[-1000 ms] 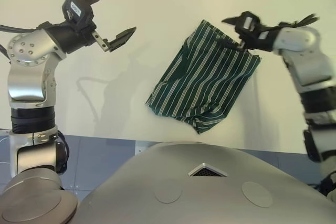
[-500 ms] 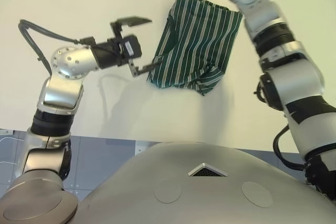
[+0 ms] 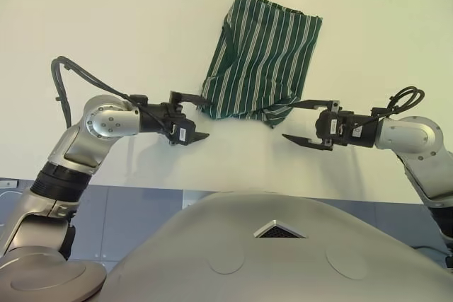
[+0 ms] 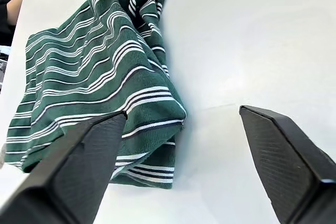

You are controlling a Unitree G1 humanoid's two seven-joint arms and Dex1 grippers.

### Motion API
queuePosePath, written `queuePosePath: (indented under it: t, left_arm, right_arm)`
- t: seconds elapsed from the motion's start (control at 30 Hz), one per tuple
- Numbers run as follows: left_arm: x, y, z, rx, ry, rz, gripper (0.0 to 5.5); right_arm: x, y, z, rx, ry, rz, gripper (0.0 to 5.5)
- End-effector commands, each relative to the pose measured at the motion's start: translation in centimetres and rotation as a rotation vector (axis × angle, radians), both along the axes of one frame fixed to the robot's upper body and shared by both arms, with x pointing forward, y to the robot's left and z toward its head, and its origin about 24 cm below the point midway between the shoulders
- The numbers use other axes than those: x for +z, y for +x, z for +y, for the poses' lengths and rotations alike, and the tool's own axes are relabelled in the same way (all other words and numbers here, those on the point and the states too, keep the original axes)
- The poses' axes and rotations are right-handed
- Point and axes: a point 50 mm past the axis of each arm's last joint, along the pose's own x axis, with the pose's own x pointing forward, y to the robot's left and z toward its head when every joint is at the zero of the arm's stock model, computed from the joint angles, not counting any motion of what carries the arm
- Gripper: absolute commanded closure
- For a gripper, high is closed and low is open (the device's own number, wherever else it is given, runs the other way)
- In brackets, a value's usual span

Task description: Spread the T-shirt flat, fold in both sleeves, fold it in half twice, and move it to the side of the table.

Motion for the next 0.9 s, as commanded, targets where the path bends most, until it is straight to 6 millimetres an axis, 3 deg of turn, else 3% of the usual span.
queuePosePath:
  t: [0.03,0.2,0.37,0.67,0.83,0.9]
  left_arm:
    - [-1.8,1.1,0.8,0.037,0.118,0.0,2.12]
    - [-2.6,1.9,0.9,0.024,0.167,0.051,2.88]
    - [-3.4,2.7,0.3,-0.016,0.185,0.061,3.81]
    - [-4.1,4.0,-0.9,-0.04,0.155,0.104,5.43]
    - [-4.2,4.4,-1.0,0.022,0.083,0.212,5.5]
    - [-2.7,4.3,-1.0,0.048,0.019,0.311,5.5]
  right_arm:
    - [-0.3,-0.7,0.6,0.009,-0.025,-0.025,2.16]
    - [-3.0,-0.5,1.1,-0.005,-0.176,-0.057,2.16]
    - [-4.1,0.1,1.4,-0.065,-0.226,-0.055,2.16]
    - [-5.3,0.0,1.0,-0.126,-0.306,0.036,3.85]
    - [-4.6,-0.2,1.3,-0.162,-0.204,0.012,4.84]
    - [-3.6,-0.6,1.6,-0.132,-0.118,0.014,5.27]
